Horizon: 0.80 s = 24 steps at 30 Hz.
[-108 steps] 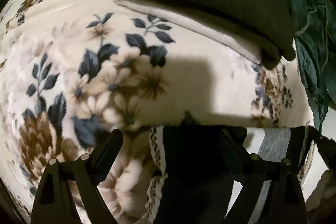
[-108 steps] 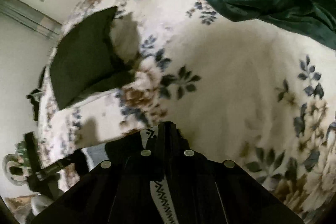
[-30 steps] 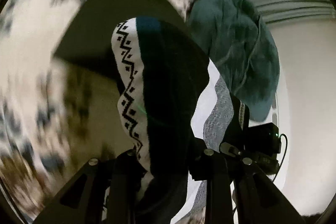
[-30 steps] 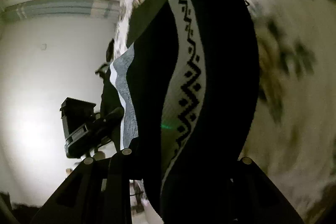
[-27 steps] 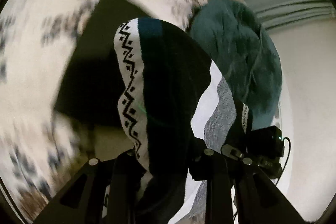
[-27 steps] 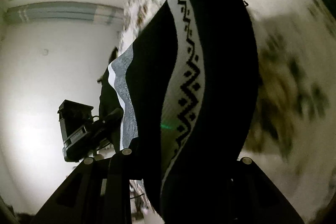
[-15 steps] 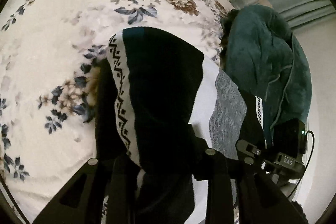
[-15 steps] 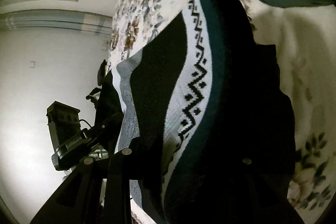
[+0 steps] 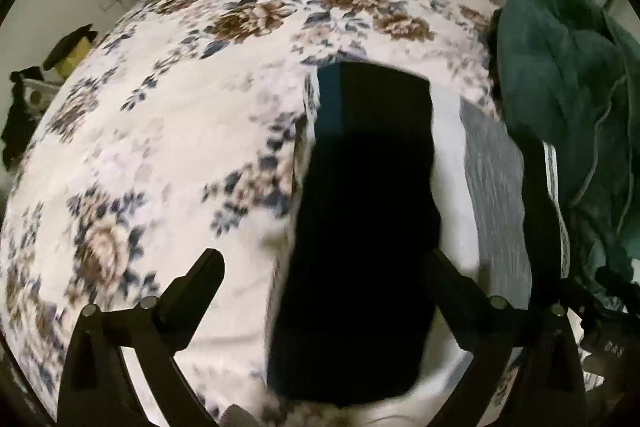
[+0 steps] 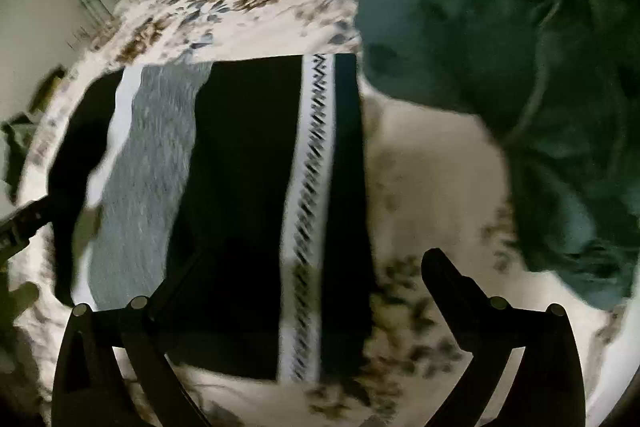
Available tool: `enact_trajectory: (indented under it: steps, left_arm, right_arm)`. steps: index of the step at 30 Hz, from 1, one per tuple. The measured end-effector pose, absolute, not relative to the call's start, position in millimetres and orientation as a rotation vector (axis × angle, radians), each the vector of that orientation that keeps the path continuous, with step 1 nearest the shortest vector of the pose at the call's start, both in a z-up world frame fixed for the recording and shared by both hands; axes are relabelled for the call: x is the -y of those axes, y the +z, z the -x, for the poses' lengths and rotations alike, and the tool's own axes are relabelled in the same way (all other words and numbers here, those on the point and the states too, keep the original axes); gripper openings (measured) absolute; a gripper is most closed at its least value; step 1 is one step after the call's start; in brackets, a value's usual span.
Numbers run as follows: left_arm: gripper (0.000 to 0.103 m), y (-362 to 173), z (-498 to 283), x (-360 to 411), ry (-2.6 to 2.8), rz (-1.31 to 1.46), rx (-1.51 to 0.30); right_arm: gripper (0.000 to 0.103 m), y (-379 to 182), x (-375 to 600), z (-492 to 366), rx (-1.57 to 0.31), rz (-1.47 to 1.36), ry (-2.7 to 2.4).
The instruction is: Fold small clothes
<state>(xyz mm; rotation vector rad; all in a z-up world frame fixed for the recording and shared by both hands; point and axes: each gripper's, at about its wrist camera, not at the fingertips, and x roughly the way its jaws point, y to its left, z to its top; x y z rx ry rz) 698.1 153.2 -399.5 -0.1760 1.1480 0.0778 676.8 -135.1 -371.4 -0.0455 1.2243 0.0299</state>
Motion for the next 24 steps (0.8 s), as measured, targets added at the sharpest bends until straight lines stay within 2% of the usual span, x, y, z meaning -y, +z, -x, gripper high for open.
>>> enact_trajectory:
  steps: [7, 13, 24]
  left_arm:
    - [0.101, -362.4, -652.9, -120.1, 0.070, 0.124, -1.149]
    - [0.101, -288.9, -592.9, -102.7, 0.084, 0.081, -1.060]
    - [0.101, -140.3, -457.2, -87.8, 0.078, 0.043, -0.902]
  right_arm:
    - [0.103, -309.6, 129.5, -629.9, -1.161, 0.068, -0.056]
    - [0.103, -232.2, 128.0, -575.2, -1.064, 0.087, -0.079]
    - [0.103, -51.7, 127.4, -427.9, -0.850, 0.091, -0.089]
